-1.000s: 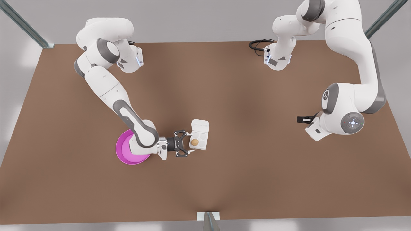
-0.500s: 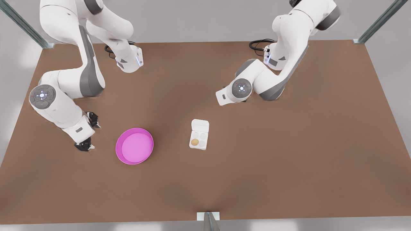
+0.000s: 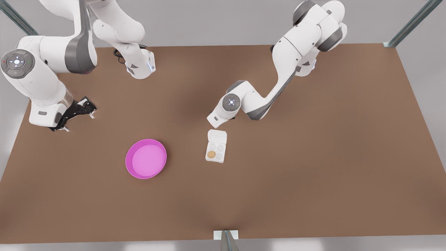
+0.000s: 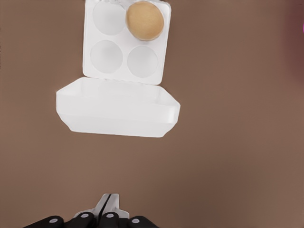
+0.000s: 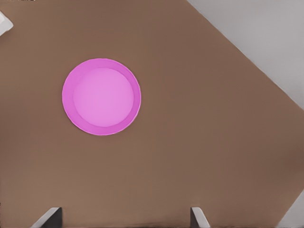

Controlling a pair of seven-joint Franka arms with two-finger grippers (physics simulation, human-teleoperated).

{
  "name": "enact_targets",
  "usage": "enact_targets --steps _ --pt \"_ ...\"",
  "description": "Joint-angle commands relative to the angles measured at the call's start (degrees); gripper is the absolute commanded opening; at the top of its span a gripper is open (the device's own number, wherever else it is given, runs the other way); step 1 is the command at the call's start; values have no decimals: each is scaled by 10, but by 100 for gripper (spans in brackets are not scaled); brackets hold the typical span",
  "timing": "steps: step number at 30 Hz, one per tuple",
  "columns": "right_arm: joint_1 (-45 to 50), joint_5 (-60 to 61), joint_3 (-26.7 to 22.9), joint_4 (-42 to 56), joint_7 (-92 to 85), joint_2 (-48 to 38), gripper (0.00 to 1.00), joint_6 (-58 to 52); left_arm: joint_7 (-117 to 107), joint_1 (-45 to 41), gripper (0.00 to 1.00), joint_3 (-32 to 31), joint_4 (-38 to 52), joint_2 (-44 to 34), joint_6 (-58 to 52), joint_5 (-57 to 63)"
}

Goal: Pack egg into the box and close the box lid

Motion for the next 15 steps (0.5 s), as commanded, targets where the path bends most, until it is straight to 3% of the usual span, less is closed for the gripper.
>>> enact_targets --steps 1,8,15 --pt "-16 -1 1 0 318 1 100 -9 -197 1 21 1 1 9 51 26" --pt "-17 -3 0 2 318 17 100 -8 67 19 21 1 -6 21 30 37" --pt "-17 -3 0 9 319 24 100 -5 69 24 21 1 -2 26 37 35"
